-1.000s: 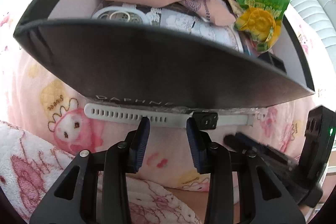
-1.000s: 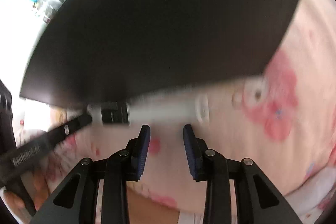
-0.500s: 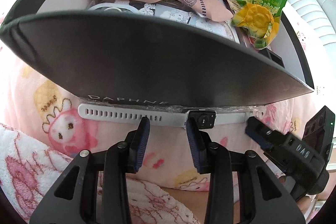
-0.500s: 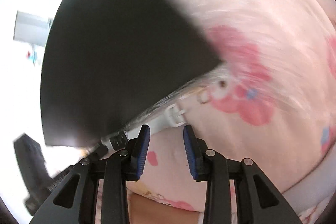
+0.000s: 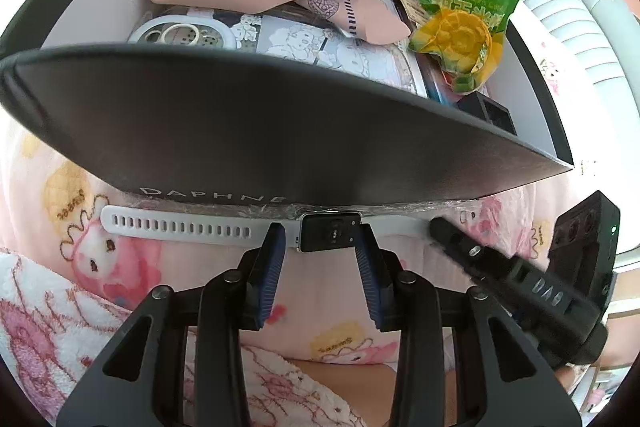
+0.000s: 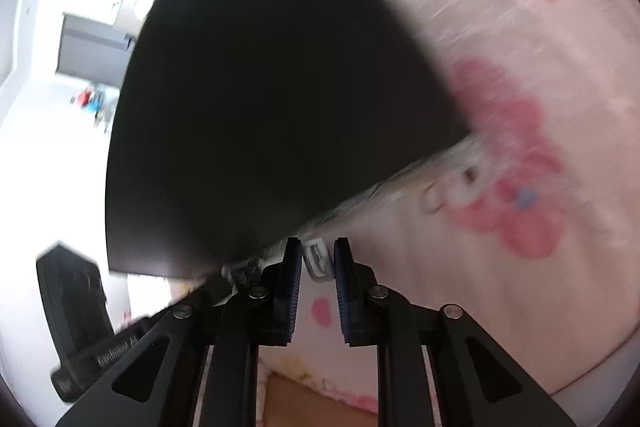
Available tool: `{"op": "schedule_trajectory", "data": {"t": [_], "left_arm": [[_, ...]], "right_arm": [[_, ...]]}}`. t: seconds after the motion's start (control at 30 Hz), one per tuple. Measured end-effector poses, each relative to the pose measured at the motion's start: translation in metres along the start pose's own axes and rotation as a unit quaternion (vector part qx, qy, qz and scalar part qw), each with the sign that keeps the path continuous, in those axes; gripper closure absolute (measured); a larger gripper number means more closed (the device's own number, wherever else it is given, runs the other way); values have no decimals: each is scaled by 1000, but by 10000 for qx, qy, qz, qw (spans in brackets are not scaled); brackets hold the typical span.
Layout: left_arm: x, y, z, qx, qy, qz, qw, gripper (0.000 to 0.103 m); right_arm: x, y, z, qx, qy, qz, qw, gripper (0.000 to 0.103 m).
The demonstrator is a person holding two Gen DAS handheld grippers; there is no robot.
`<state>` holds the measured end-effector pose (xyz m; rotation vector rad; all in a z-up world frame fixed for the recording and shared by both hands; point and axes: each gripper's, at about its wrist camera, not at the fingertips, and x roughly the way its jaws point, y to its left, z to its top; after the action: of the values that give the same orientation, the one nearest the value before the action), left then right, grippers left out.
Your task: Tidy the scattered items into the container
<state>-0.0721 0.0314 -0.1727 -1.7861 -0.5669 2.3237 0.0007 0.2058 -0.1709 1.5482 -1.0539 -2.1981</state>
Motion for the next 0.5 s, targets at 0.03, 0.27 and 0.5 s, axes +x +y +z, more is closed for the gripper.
{"op": "schedule_trajectory", "data": {"t": [0.03,0.27,0.5], "left_arm": [[-1,0,-1,-7,0,-6,10000,67],[-6,-2,-10,80,-46,69,9999,67],[-14,-1,-18,68,-90,1,9999,67]], "right_arm": [[4,2,-2,-77,98,-57,9999,89],[8,14,-12,-469,12,-290,9985,98],[-17,-2,-16,70,-334,20,9994,98]]}}
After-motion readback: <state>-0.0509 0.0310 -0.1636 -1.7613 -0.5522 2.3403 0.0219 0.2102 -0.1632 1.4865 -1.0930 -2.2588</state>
